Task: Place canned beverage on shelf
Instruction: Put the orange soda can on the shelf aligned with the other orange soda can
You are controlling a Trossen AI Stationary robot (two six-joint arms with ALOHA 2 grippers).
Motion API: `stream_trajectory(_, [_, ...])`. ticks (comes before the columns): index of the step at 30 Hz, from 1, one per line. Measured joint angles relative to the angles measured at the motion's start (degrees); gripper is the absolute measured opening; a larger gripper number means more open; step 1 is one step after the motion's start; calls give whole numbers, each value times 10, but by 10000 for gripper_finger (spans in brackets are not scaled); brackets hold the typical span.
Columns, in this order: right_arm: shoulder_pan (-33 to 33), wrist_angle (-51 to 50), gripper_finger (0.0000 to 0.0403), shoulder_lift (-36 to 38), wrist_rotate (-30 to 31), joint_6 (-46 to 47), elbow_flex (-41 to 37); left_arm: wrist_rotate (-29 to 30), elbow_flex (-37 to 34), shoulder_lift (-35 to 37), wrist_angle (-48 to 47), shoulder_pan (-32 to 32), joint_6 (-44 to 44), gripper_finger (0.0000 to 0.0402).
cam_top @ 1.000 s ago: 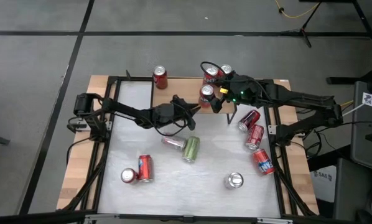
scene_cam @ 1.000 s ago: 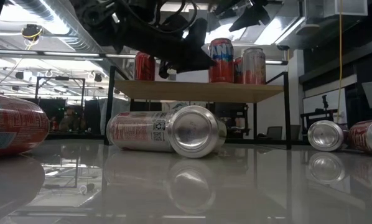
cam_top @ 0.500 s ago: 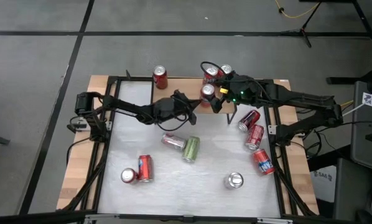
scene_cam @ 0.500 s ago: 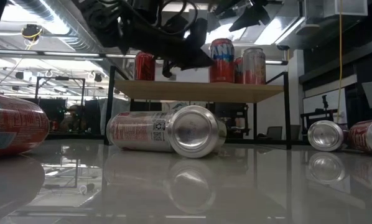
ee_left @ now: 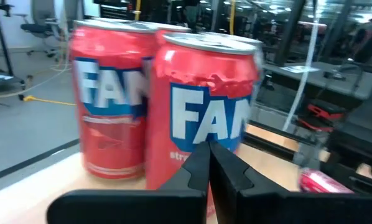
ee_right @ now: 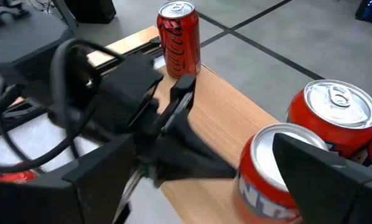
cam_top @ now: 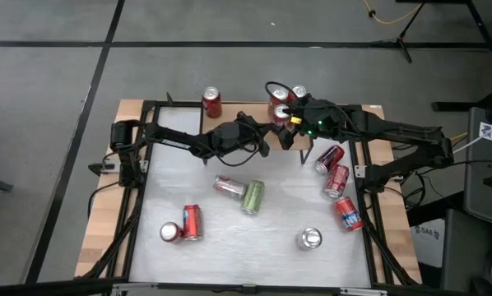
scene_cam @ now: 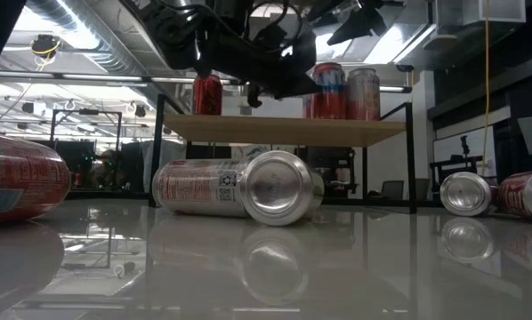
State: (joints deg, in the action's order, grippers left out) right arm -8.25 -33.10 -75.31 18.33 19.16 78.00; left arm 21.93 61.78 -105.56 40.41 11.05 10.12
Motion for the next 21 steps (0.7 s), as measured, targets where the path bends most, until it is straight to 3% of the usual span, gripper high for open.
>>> stream_trajectory(8, [0, 0, 372, 0, 0, 0, 0, -29, 0, 0, -10, 19, 3, 1])
stream_trajectory(21, [0, 0, 372, 0, 0, 0, 0, -35, 0, 0, -14, -7, -2, 2])
